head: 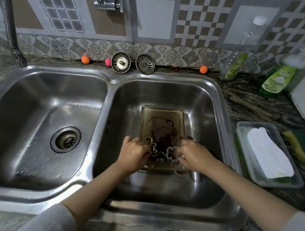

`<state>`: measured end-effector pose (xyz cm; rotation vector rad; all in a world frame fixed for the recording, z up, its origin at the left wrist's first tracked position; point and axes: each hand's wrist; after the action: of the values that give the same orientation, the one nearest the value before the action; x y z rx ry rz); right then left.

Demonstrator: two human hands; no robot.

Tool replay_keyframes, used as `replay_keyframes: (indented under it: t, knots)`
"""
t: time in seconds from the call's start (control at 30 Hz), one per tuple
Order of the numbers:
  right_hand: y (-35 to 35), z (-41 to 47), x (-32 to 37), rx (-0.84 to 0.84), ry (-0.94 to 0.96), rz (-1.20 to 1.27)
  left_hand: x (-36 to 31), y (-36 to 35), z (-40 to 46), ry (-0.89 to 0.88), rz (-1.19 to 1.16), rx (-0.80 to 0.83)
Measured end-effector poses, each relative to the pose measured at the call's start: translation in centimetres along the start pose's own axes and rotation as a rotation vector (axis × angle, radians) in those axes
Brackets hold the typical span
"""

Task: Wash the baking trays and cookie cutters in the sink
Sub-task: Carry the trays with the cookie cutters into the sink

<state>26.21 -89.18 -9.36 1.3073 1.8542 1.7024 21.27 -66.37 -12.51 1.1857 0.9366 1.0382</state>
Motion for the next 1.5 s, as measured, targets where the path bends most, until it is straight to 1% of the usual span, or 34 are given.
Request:
replay_keyframes:
  t: [0.07,0.2,0.33,0.47,0.57,0.67,0.83,0.93,1.1,1.27,1.37,1.5]
  knots:
    - [-0.4,-1.6,0.9,0.060,-0.031,0.038,-0.4,0.1,-1.2,-0.060,0.002,0.042]
    - [-2.4,-3.2,2.0,0.176,-0.115,0.053,-1.1,0.8,-2.4,-0.205,-0.031,0.272]
    - [-3.9,-3.3,2.6,0.229,-0.214,0.032,-2.4,1.7,-2.2,-0.296,0.120,0.445]
    - [-4.3,-3.2,2.8,0.260,-0.261,0.009,-2.7,1.4,-2.3,-0.350,0.206,0.574]
    - [-4.7,-2.9,2.8,0.270,-0.281,0.020,-2.6,1.3,-2.3,-0.369,0.226,0.602]
    - [-4.8,-2.6,2.8,0.245,-0.311,0.042,-2.2,1.0,-2.2,-0.364,0.236,0.642]
    - [-4.7,-2.6,2.9,0.216,-0.300,0.038,-1.9,0.3,-2.0,-0.332,0.224,0.663]
    - [-4.8,-2.8,2.9,0.213,-0.292,0.032,-1.7,-0.1,-2.3,-0.293,0.182,0.652]
    - [-4.5,-3.2,3.2,0.220,-0.302,0.008,-1.3,-0.3,-2.5,-0.165,0.080,0.587]
    - [-4.9,-3.4,3.1,0.283,-0.333,0.111,-1.3,-0.5,-2.6,-0.155,0.013,0.603]
    - [-4.5,-3.8,3.1,0.311,-0.315,0.188,-1.4,-0.5,-2.6,-0.149,-0.013,0.600]
    - [-4.1,-4.2,3.2,0.351,-0.286,0.202,-1.5,-0.1,-2.6,-0.157,-0.099,0.616]
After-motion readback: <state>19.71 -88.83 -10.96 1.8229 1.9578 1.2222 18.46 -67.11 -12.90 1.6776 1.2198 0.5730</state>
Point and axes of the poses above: each hand's wrist, its own z-axis towards the middle knuckle, its own y-axis out of the back of the hand, x = y × z, and after that the axes turned 7 degrees about z, right-handed
